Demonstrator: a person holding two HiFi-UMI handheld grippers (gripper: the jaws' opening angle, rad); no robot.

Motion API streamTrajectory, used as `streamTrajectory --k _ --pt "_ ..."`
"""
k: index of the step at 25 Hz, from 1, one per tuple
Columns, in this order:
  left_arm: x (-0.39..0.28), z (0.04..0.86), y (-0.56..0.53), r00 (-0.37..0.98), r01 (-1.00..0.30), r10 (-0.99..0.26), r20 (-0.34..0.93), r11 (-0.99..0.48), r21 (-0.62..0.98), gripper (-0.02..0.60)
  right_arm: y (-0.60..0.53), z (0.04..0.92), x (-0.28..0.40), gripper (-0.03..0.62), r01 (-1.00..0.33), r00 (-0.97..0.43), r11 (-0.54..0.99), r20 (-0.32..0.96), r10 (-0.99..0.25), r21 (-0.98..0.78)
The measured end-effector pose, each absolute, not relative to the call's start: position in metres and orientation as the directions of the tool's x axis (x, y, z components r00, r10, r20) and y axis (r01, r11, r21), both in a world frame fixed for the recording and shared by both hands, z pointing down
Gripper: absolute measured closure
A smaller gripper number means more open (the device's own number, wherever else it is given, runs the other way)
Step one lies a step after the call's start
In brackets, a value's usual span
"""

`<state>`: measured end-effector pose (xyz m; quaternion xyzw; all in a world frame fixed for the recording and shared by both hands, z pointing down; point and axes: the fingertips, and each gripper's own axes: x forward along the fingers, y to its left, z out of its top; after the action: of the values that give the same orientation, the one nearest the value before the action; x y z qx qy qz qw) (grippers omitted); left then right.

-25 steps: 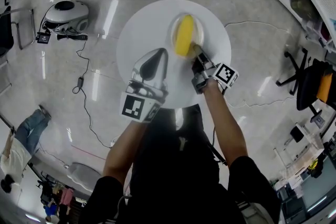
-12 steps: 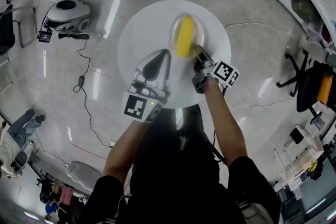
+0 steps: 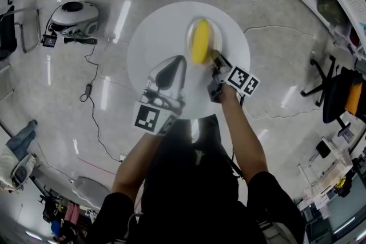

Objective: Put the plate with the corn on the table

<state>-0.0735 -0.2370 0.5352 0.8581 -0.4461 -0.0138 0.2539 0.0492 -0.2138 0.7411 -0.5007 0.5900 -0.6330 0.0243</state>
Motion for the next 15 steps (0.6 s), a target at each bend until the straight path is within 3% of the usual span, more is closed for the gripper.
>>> streamTrajectory --k 15 --pt "-0.071 0.533 -0.226 0.604 -0.754 -0.773 0.197 -0.474 0.455 0.578 -0.203 0.740 0.052 0.494 -0.652 -0.510 -0.231 0.643 -0.572 -0.722"
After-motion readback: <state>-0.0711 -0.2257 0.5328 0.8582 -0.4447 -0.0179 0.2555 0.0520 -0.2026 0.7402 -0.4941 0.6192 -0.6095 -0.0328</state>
